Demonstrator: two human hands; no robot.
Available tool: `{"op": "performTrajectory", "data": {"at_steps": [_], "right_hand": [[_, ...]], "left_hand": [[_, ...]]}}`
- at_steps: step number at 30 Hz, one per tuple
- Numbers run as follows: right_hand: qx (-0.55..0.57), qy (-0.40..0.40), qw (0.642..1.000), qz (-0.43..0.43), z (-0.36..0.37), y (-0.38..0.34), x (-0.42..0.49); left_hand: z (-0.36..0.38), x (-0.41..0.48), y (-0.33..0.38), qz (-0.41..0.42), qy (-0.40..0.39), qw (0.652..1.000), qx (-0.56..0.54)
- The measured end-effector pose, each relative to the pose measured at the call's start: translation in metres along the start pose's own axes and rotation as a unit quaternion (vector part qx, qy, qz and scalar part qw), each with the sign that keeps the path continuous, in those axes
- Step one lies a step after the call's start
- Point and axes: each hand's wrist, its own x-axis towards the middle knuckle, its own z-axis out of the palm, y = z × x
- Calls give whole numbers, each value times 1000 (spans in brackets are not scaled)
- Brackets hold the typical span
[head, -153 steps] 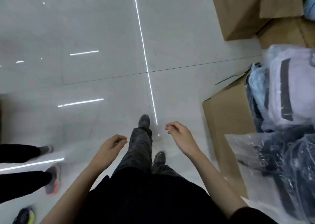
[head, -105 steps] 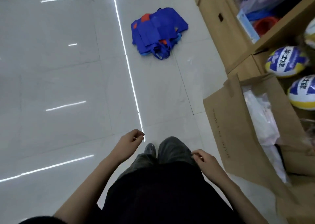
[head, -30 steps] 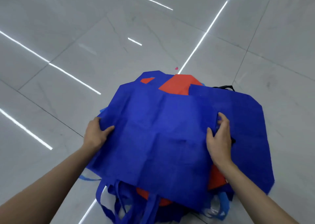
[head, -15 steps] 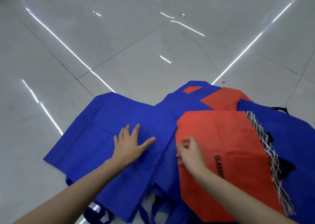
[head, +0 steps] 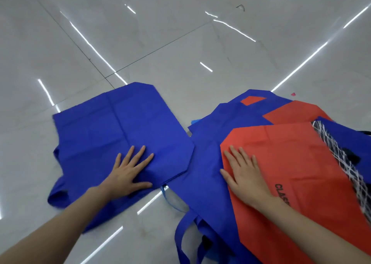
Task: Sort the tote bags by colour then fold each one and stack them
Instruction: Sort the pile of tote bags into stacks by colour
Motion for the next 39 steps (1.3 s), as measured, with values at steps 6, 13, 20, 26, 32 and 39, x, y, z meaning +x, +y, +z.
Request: {"op": "performTrajectory", "data": {"at_steps": [6,13,20,26,32,39], "right_hand": [[18,-25,993,-111,-17,-3,8],[-158,22,969,-190,-23,-3,-2],[-53,76,996,-4,-18,-26,9],[-62,46,994,72,-28,-46,73],[-5,-24,998,57,-25,-59,132],[28,-46,998,-27,-46,-55,183]], "left_hand": [[-21,4,41,-91,151,958,-226],[3,3,40,-196,126,972,-40],[-4,-19,3,-276,196,939,-52],[-20,26,2,-242,186,936,-178],[9,35,-6,-198,147,964,-94],[-13,23,-63,3,36,999,-34]]}}
